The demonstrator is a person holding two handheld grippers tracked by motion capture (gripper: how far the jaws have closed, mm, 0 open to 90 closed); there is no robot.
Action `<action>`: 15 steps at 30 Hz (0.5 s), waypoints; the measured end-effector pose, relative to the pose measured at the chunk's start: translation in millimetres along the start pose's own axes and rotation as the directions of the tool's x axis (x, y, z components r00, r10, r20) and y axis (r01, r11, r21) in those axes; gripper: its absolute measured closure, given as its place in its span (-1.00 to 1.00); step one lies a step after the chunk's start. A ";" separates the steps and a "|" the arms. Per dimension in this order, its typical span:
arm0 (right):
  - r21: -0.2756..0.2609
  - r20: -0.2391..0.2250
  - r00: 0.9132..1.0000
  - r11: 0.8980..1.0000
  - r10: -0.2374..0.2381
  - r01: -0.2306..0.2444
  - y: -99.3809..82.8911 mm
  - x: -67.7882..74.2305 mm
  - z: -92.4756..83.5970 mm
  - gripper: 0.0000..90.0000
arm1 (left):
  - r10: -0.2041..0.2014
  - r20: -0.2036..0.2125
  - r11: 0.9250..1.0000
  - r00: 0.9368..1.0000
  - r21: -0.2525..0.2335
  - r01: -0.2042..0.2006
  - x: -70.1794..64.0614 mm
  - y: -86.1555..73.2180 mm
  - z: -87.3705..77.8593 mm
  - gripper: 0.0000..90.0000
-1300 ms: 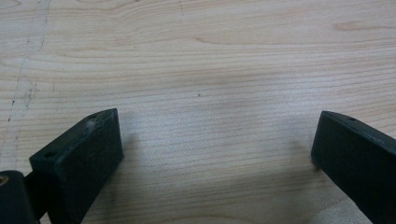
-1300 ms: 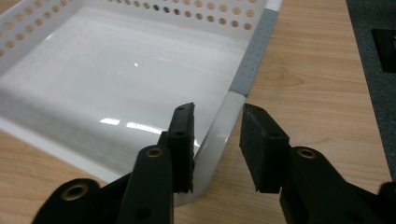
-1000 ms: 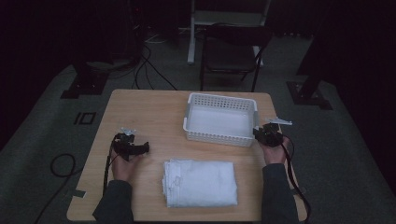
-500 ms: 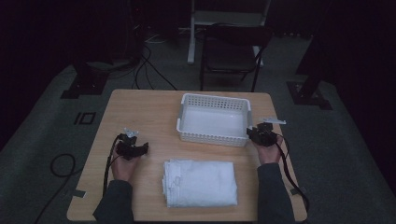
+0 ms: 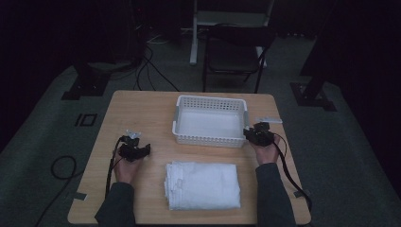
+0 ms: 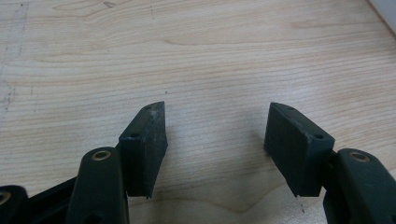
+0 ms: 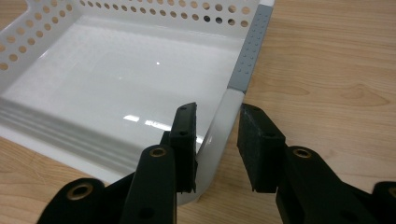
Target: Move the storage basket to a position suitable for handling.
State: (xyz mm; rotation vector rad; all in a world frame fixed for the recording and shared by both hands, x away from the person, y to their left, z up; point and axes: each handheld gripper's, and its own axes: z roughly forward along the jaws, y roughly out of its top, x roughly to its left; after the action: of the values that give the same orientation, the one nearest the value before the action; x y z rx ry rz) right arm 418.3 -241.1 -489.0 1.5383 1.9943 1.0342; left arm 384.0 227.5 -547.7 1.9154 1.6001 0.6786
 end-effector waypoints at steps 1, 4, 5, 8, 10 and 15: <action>0.000 -0.007 1.000 1.000 0.001 -0.001 0.3 0.5 0.6 0.51 | 0.004 -0.044 1.000 0.999 -0.003 -0.004 -2.5 0.4 -1.1 0.01; -0.005 -0.030 0.999 1.000 0.010 -0.010 0.6 0.8 2.3 0.51 | -0.001 -0.006 1.000 1.000 0.006 0.001 -4.4 0.7 -1.6 -0.01; -0.004 -0.034 0.999 1.000 0.012 -0.012 1.0 1.5 2.9 0.52 | 0.003 -0.005 1.000 1.000 0.010 -0.003 -4.9 0.5 -1.3 -0.01; -0.001 -0.035 0.999 1.000 0.001 -0.001 2.1 3.8 3.9 0.51 | 0.013 0.008 1.000 1.000 0.003 -0.013 -6.7 0.6 -3.0 0.01; 0.000 -0.038 0.999 1.000 -0.003 0.003 2.6 5.5 4.6 0.51 | 0.009 0.026 1.000 1.000 -0.009 -0.008 -7.4 1.1 -5.1 0.01; 0.001 -0.047 0.999 1.000 -0.009 0.009 3.6 8.4 6.2 0.51 | -0.007 0.102 0.999 0.995 -0.042 0.012 -8.2 3.2 -11.5 0.03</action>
State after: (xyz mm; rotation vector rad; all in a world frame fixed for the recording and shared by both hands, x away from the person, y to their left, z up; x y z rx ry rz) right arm 422.5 -230.8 -489.3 1.5176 2.0314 1.0750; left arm 377.0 220.0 -537.5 1.8796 1.5187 0.5964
